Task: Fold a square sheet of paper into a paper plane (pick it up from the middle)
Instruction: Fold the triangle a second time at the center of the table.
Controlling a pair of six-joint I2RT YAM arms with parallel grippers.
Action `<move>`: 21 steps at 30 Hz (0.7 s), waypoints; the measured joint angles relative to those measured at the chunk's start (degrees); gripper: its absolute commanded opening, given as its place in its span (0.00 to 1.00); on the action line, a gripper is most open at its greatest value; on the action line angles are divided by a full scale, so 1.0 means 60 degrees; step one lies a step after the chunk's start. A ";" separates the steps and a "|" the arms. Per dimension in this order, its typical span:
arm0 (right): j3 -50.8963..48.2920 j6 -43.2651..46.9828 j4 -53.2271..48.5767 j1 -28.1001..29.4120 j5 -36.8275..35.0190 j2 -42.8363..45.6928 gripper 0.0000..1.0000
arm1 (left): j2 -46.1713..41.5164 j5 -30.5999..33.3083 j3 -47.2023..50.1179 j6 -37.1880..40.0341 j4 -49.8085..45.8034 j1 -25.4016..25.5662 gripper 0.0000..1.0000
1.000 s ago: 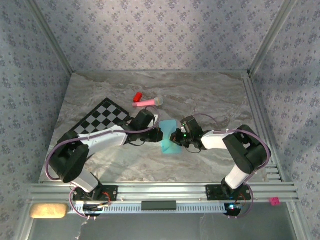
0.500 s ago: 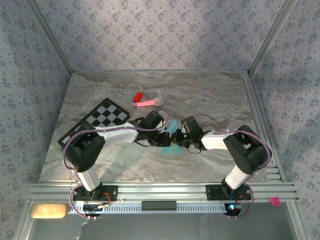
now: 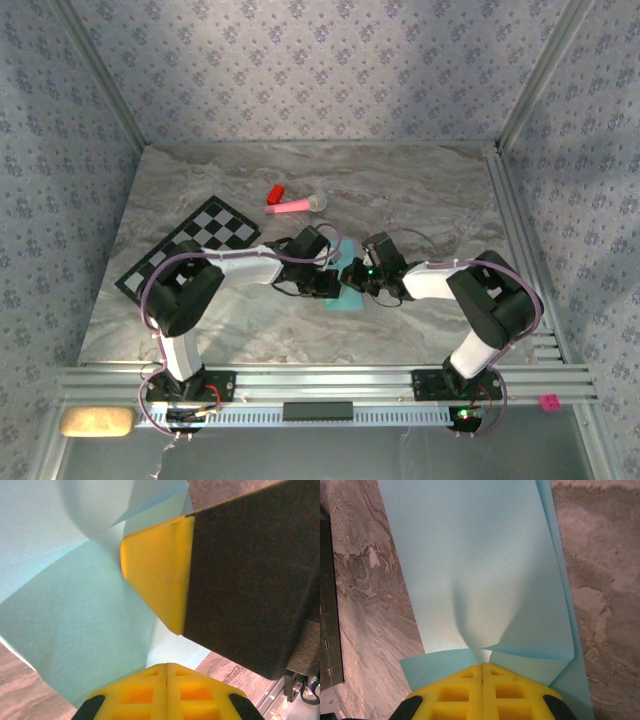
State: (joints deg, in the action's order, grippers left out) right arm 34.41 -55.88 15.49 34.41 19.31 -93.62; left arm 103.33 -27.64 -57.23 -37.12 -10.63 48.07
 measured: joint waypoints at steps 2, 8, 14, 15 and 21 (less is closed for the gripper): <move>0.0000 0.0000 0.0000 0.0000 0.0000 0.0000 0.01 | 0.0000 0.0000 0.0000 0.0025 -0.0022 0.0047 0.08; 0.0000 0.0000 0.0000 0.0000 0.0000 -0.0004 0.01 | 0.0000 0.0069 0.0011 0.0149 -0.0138 0.0117 0.08; 0.0000 0.0000 0.0004 -0.0004 0.0004 -0.0011 0.01 | 0.0000 0.0222 0.0127 0.0291 -0.0280 0.0135 0.08; 0.0000 0.0000 0.0004 -0.0004 0.0004 -0.0011 0.01 | 0.0000 0.0226 0.0168 0.0302 -0.0280 0.0142 0.08; 0.0000 0.0000 0.0018 -0.0004 0.0007 -0.0022 0.01 | -0.0004 0.0248 0.0419 0.0350 -0.0204 0.0153 0.09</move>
State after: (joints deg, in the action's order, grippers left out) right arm 34.41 -55.88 15.59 34.39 19.35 -93.76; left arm 103.31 -26.15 -54.72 -35.03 -11.86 48.99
